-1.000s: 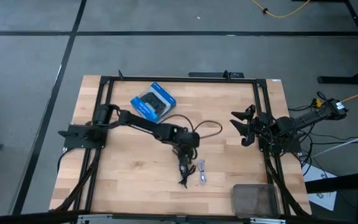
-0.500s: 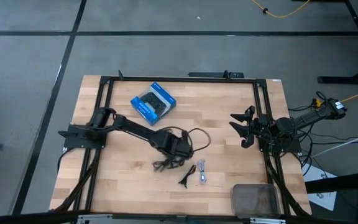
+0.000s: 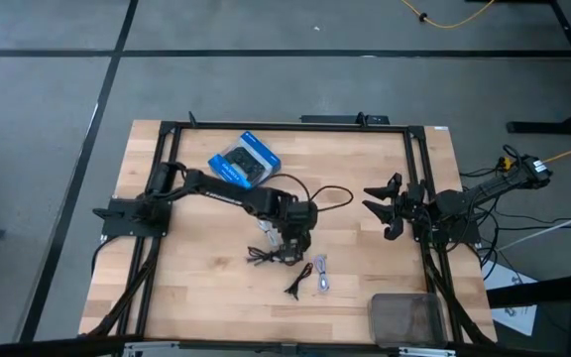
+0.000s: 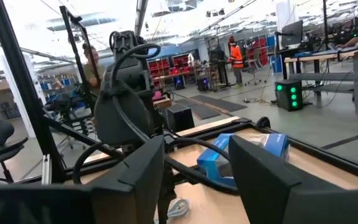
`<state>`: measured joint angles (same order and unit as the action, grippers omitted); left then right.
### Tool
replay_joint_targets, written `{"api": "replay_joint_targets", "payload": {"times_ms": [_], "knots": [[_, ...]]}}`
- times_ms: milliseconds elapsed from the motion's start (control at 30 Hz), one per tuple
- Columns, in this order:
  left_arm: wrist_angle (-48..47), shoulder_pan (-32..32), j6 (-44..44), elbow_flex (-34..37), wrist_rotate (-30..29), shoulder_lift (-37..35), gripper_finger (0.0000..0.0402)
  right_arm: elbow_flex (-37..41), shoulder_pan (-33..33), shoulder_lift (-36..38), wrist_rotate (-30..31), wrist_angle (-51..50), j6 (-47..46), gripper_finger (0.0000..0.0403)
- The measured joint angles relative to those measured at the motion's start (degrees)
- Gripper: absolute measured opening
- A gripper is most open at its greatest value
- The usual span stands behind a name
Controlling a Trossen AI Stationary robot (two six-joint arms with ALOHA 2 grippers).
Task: Pick and place USB-C Cables
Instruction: Put the top black charger cable into the black bin
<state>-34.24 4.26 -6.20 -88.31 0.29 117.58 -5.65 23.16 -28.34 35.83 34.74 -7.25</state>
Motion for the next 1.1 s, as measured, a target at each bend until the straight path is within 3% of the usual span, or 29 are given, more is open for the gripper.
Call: {"api": "replay_joint_targets", "payload": {"times_ms": [233,433,600,733,967,1100], "knots": [[0.00,-0.89,8.00,0.00,1.86,0.00,0.0090,0.00,0.00,0.00,0.00,0.00,0.24,0.0184],[0.16,-0.70,17.51,0.00,-1.75,0.00,0.0125,0.00,0.00,0.00,-0.02,-0.03,0.51,0.0184],[0.50,-0.20,34.09,0.00,-8.13,0.75,0.0129,0.00,0.00,0.00,-0.08,-1.10,0.13,0.0184],[0.57,0.70,45.73,0.07,-8.75,2.01,0.0129,0.00,0.01,0.00,-0.11,-2.03,0.01,0.0184],[6.47,1.38,51.29,0.07,-13.33,5.07,0.0129,0.00,0.00,0.02,-1.05,-2.85,-1.52,0.0184],[8.99,1.00,53.94,0.01,-11.88,6.89,0.0129,0.00,0.02,0.02,-5.27,-2.94,-2.74,0.0184]]}}
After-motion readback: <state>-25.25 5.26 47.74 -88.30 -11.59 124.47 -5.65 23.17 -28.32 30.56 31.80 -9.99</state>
